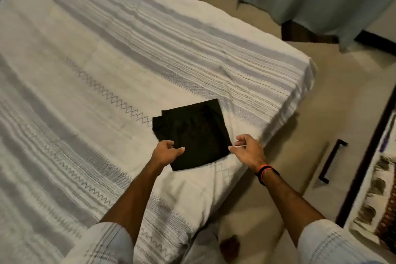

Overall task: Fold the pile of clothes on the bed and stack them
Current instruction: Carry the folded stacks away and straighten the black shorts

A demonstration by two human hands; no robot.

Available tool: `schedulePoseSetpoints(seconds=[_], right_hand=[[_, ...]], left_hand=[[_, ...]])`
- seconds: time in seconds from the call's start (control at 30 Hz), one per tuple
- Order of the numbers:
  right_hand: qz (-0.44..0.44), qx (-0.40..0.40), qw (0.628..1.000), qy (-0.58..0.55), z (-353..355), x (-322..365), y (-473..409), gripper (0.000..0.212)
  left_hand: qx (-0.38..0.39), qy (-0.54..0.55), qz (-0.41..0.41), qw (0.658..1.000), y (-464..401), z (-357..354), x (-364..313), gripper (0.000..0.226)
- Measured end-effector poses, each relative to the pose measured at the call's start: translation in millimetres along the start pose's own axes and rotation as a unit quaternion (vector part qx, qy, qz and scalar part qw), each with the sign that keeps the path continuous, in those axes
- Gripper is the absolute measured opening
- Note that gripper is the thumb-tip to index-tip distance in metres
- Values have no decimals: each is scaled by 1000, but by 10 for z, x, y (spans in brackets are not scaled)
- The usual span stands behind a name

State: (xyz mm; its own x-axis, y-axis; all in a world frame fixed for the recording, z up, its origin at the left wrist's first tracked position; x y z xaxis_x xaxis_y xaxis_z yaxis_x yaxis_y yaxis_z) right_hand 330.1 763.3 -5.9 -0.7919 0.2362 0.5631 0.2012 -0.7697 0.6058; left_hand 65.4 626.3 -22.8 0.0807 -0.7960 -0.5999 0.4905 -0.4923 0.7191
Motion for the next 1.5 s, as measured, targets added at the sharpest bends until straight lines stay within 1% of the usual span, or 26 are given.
schedulePoseSetpoints(seconds=[0.1, 0.17, 0.37, 0.4, 0.5, 0.6, 0.67, 0.77, 0.83, 0.9, 1.0, 1.1, 1.3, 1.4, 1.5], right_hand=[[-9, 20, 999, 29, -221, 149, -316, 48], [-18, 29, 998, 45, -367, 203, -566, 54], [-40, 7, 994, 99, -634, 208, -1288, 76], [-55, 17, 993, 105, -731, 159, -1412, 80], [-75, 36, 991, 107, -856, 121, -1579, 90], [-83, 36, 991, 101, -986, 117, -1716, 99], [-114, 61, 989, 75, -1133, 70, -1781, 95], [-130, 93, 987, 26, -1350, 92, -1824, 96], [-116, 87, 989, -1, -1436, 162, -1824, 83], [-103, 67, 992, -10, -1439, 215, -1817, 69], [-108, 59, 991, -58, -1368, 167, -1812, 70], [-116, 48, 986, -109, -1221, 111, -1774, 68], [-44, 31, 978, -201, -863, 340, -1385, 68], [-18, 11, 968, -251, -564, 435, -1066, 55], [-1, -9, 954, -300, -228, 455, -697, 51]], left_hand=[[-4, 34, 45, 998, -333, 85, 203, 64], [-11, 56, 68, 996, -581, 93, 306, 67], [-28, 107, 111, 988, -1290, 52, 614, 89], [-31, 120, 122, 985, -1443, 26, 735, 94], [-56, 142, 134, 979, -1553, 1, 719, 106], [-76, 188, 146, 968, -1589, -36, 683, 98], [-69, 210, 155, 963, -1630, -101, 692, 95], [-5, 238, 155, 959, -1671, -315, 605, 74], [6, 250, 153, 956, -1705, -394, 570, 64], [-4, 233, 150, 961, -1722, -378, 568, 64], [-4, 217, 148, 965, -1709, -288, 561, 58], [-4, 208, 140, 968, -1619, -178, 466, 52], [10, 214, 94, 972, -1229, -117, 58, 55], [25, 219, 67, 973, -945, -133, -205, 56], [45, 218, 29, 975, -563, -173, -522, 53]])
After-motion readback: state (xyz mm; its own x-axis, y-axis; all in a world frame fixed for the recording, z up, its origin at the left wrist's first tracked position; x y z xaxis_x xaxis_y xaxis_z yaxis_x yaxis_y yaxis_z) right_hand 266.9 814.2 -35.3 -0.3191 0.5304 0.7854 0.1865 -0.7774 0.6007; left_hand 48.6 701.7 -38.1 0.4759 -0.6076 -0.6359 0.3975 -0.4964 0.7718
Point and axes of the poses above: each hand's wrist, its own y-axis away from the middle knuckle, its own z-axis out of the back of the hand, x = y × z, the point moved 9 cm from there along -y, towards the middle knuckle, and after that the axes turned 10 degrees about y, right-handed, at the moved point
